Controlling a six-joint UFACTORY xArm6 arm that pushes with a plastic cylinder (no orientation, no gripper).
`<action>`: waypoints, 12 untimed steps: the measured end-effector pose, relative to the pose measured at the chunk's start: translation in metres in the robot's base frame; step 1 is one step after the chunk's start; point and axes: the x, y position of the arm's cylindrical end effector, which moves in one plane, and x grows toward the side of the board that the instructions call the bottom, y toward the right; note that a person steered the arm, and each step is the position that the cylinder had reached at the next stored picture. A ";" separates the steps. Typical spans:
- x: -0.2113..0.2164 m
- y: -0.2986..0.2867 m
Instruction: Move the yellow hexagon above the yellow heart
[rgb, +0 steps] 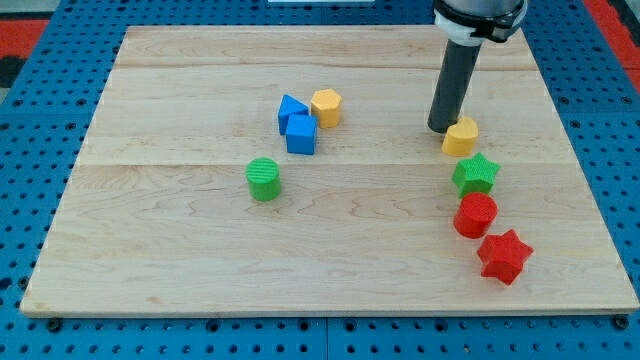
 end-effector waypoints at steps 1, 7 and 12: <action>-0.026 -0.036; -0.054 -0.157; -0.052 -0.034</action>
